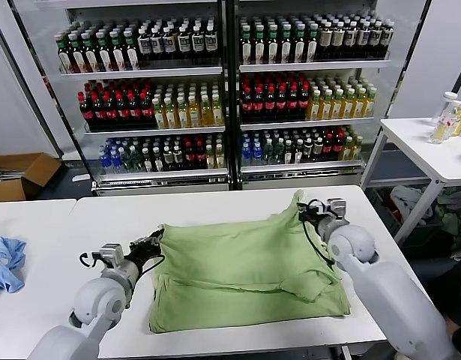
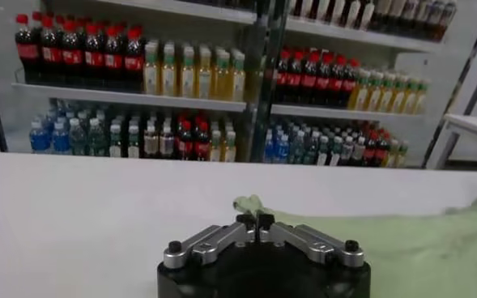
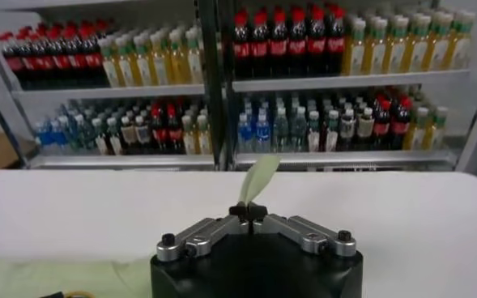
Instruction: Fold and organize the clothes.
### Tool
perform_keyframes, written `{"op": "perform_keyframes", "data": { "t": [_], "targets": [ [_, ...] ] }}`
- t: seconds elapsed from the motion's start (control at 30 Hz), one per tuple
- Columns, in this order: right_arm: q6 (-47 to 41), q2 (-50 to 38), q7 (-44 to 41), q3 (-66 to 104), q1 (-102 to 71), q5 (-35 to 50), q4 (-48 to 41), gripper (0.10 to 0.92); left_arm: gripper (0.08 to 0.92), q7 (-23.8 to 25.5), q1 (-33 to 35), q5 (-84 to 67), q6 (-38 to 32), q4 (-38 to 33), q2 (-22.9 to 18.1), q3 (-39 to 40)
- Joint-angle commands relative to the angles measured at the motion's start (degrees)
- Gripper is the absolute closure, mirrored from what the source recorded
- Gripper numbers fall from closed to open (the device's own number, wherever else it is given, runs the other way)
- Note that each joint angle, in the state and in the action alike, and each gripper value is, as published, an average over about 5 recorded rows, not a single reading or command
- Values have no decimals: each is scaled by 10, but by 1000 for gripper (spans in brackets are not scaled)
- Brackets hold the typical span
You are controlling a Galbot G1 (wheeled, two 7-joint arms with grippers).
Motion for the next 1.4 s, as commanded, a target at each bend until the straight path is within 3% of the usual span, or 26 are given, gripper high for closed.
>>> {"op": "perform_keyframes", "data": {
  "t": [0.03, 0.5, 0.9, 1.1, 1.4],
  "targets": [
    [3, -52, 1, 82, -120, 10, 143, 919, 916, 1, 91, -28, -2, -101, 11, -68],
    [-3, -33, 6, 269, -398, -19, 285, 919, 916, 13, 192, 15, 18, -160, 24, -91],
    [-16, 10, 8, 265, -453, -79, 279, 910, 884, 28, 199, 118, 12, -134, 5, -53],
    [-15, 19, 4, 243, -445, -108, 273, 768, 721, 16, 206, 211, -8, -133, -28, -17],
    [-13, 20, 1, 238, -451, -128, 287, 508, 479, -45, 216, 279, -3, -111, -87, 7]
  ]
}}
